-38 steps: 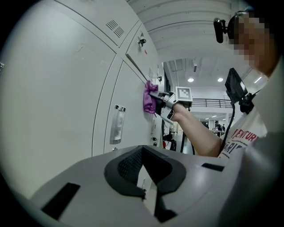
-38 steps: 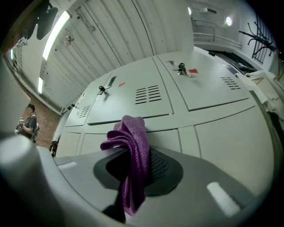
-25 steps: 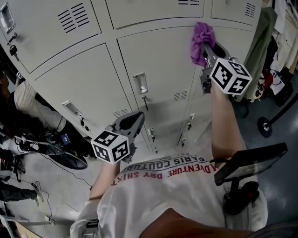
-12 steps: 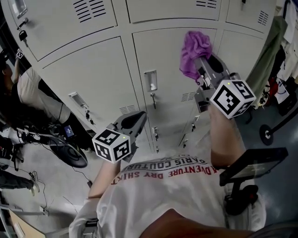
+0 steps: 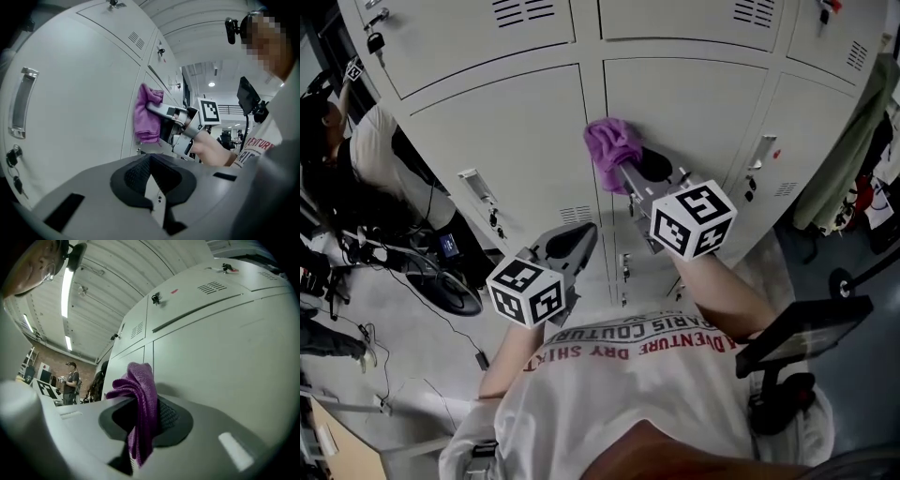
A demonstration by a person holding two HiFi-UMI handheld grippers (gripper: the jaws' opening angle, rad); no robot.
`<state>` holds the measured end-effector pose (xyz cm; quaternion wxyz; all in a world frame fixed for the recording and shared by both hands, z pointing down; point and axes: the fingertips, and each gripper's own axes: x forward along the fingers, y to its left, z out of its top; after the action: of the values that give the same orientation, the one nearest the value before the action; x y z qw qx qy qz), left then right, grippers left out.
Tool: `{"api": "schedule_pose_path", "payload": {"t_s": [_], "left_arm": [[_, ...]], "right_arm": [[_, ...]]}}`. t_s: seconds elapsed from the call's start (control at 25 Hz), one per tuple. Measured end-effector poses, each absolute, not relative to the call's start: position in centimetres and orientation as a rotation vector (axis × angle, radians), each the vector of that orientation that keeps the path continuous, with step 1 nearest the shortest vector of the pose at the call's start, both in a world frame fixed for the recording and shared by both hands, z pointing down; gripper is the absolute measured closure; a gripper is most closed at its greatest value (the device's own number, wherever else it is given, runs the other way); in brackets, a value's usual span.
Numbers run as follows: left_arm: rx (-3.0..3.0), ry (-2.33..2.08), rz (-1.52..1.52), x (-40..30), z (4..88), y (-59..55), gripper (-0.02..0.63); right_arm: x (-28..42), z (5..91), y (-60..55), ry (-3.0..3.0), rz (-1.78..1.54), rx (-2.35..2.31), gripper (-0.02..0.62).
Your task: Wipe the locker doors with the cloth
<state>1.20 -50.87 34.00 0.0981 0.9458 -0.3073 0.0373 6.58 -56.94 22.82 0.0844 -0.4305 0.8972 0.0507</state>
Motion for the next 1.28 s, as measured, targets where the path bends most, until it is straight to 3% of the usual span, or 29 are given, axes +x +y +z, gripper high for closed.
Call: {"api": "schedule_pose_path", "payload": {"t_s": [0.76,1.28], "left_arm": [[2.803,-0.881,0.117,1.4,34.2,-50.6,0.607],[2.833,-0.752,0.131,5.1,34.3,-50.6,0.607]], "right_arm": [[8.4,23.0,-58.8,2.585,0.17,-1.459,0.538],[20.3,22.5,-58.3,2.367,0.182,-1.746,0.538]]}}
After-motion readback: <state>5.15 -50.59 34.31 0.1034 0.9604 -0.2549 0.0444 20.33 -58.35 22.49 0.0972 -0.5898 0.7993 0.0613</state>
